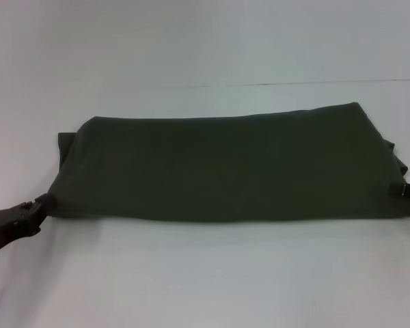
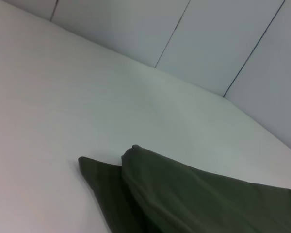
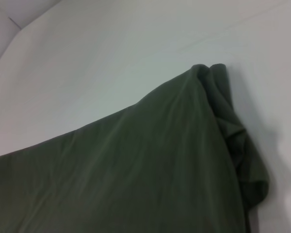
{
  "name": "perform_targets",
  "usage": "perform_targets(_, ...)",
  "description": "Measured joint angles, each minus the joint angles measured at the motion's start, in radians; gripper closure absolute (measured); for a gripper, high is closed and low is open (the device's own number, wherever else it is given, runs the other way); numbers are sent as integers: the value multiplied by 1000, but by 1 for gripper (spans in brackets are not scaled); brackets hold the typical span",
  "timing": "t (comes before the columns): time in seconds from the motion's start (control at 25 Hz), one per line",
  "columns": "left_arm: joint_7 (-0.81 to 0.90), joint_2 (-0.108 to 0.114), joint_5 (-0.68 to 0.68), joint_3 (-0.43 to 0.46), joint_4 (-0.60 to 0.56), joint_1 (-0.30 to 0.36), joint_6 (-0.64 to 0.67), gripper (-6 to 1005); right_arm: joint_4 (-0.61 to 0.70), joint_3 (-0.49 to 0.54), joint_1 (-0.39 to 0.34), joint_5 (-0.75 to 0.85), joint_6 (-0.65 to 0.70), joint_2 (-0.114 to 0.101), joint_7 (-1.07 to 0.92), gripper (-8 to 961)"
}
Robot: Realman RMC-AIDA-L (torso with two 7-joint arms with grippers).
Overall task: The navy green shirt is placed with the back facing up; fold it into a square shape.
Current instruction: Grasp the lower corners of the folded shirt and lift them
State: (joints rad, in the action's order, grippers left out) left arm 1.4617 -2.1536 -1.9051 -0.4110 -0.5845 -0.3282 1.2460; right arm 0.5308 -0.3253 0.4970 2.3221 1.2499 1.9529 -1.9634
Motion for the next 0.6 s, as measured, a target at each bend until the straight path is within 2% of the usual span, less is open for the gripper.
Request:
perform_targets(0.2, 2, 0, -1, 0, 0, -6, -2, 984, 0, 0, 5, 1, 36, -1, 3, 363)
perform_targets(0.4, 2, 0, -1, 0, 0, -6, -8, 984, 0, 0, 6, 0, 47, -3, 4, 566)
perform_targets(0.6, 2, 0, 0, 1, 0, -7, -16, 984, -2, -4, 1, 0, 48, -3, 3, 717)
